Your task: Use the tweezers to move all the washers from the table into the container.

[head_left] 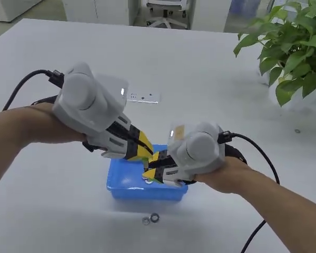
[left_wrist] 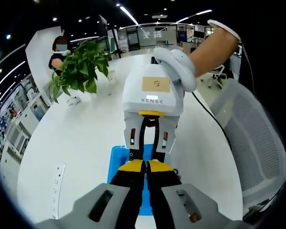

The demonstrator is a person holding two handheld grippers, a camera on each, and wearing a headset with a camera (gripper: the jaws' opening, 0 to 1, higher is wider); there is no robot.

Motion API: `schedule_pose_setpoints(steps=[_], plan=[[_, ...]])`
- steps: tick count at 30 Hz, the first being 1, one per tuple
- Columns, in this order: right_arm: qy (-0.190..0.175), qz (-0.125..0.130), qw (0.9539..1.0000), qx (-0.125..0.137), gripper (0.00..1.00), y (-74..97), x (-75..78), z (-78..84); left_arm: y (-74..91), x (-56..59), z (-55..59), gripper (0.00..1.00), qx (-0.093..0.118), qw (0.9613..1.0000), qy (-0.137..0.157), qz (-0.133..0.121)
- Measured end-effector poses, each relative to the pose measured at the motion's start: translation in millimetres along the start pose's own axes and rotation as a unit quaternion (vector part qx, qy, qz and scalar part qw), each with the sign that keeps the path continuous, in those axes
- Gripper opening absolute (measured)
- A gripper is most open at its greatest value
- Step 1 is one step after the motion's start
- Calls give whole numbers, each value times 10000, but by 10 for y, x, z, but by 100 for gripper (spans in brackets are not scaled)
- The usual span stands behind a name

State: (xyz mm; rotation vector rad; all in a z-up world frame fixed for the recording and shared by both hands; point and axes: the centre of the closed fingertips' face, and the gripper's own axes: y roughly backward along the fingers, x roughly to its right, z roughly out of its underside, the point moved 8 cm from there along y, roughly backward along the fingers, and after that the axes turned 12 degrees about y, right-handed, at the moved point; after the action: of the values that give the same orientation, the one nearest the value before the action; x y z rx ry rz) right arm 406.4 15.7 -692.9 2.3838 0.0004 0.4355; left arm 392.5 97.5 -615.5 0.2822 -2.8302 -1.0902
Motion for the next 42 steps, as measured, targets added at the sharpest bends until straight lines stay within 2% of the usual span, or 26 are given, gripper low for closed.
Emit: schedule_pose_setpoints(steps=[13, 22, 28, 34, 42], plan=[[76, 66, 9999, -33, 11, 167, -194, -105, 65, 263, -86, 5, 70, 10000, -69, 7], [22, 25, 10000, -49, 11, 175, -431, -105, 25, 450, -22, 5, 94, 9999, -24, 103], [-13, -28, 10000, -87, 11, 180, -533, -65, -33, 536, 18, 5, 98, 9998, 3, 165], [-66, -57, 9999, -91, 11, 164, -592, -27, -75, 573, 45, 5, 92, 9997, 16, 215], [-182, -163, 9996, -104, 11, 105, -731, 62, -184, 628, 137, 5, 31, 9993, 108, 353]])
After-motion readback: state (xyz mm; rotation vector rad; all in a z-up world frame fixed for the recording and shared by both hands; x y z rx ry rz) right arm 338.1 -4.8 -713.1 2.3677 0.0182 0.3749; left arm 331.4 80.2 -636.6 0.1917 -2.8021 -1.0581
